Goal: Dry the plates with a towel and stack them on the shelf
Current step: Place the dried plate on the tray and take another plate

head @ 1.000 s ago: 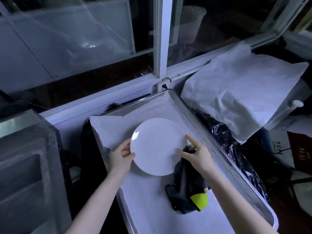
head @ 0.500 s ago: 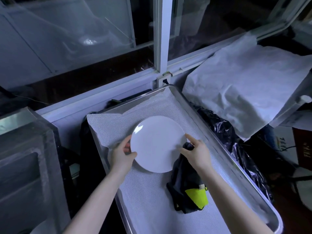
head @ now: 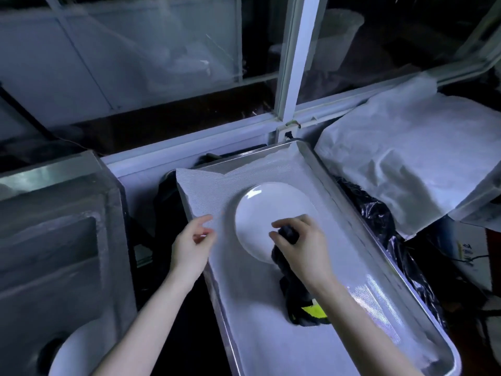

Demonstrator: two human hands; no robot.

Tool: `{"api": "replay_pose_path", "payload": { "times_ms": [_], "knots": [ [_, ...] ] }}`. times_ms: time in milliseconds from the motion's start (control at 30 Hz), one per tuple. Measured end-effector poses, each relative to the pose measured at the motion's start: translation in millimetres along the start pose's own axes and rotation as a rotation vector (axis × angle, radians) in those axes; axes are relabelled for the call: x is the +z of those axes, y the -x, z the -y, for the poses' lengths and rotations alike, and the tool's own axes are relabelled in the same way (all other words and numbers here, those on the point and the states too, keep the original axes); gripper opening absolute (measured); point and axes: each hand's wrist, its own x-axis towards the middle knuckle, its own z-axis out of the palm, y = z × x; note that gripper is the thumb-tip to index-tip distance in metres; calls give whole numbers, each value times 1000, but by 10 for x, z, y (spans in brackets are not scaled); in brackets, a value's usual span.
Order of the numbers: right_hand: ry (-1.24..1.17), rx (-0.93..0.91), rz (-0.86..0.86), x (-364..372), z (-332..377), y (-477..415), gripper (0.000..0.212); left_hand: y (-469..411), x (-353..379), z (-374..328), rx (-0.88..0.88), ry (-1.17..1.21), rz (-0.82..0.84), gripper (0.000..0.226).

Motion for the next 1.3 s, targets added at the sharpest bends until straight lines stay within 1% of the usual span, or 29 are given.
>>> {"api": "replay_pose_path", "payload": {
  "times_ms": [67, 133, 233, 333, 500, 567, 633, 767, 867, 933, 1000, 1067, 1133, 1167, 1233, 1300],
  "knots": [
    [-34, -100, 73, 113, 355, 89, 12, 110, -263, 17, 50, 44, -26, 35],
    [-64, -206, 152, 270, 725, 192, 11, 217, -572, 69, 76, 73, -68, 41],
    [-103, -329, 289, 610, 1216, 362, 12, 384, -1131, 249, 41, 125, -202, 43],
    [-29, -420, 442, 1088, 1541, 546, 14, 574, -1734, 540, -30, 169, -345, 40],
    [138, -469, 626, 1993, 1694, 886, 16, 967, -2593, 1189, -226, 252, -510, 34],
    [197, -446, 707, 2387, 1690, 1049, 15, 1120, -2867, 1485, -325, 268, -571, 27],
    [244, -405, 807, 2777, 1655, 1217, 18, 1238, -3070, 1799, -414, 272, -599, 25],
    [293, -272, 937, 3556, 1556, 1531, 28, 1345, -3334, 2404, -594, 261, -538, 24],
    [396, -253, 961, 4131, 1441, 1696, 35, 1267, -3440, 2825, -683, 226, -509, 26],
    [502, -206, 984, 4448, 1295, 1732, 44, 1163, -3472, 3106, -711, 140, -455, 26],
    [615, -136, 1028, 4702, 1093, 1716, 57, 1054, -3476, 3376, -715, 41, -360, 27],
    [706, -67, 1065, 4885, 891, 1671, 69, 944, -3466, 3622, -702, -51, -268, 39],
    [751, -3, 1055, 5017, 719, 1637, 75, 852, -3459, 3812, -699, -79, -221, 49],
    [789, 1, 1031, 5070, 648, 1630, 75, 817, -3454, 3895, -701, -95, -203, 52],
    [888, -17, 958, 5160, 540, 1640, 69, 758, -3437, 4024, -697, -131, -162, 54],
    [935, 10, 889, 5228, 468, 1660, 65, 710, -3419, 4105, -697, -149, -132, 53]
  ]
}}
